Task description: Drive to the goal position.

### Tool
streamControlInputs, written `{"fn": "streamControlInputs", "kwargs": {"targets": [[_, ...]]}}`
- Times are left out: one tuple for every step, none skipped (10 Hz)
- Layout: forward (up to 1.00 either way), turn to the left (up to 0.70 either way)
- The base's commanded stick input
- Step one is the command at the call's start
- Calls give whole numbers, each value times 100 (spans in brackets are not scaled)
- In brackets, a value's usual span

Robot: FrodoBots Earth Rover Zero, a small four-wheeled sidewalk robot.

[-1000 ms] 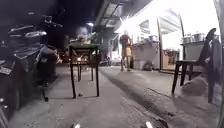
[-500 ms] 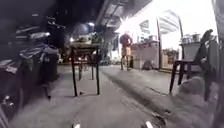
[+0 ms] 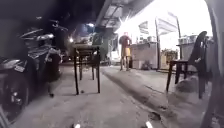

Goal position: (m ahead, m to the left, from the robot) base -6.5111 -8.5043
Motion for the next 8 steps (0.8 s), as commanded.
{"fn": "streamControlInputs", "kwargs": {"targets": [[0,0],[0,57],[0,70],[0,70],[0,70],[0,70],[0,70],[0,70]]}}
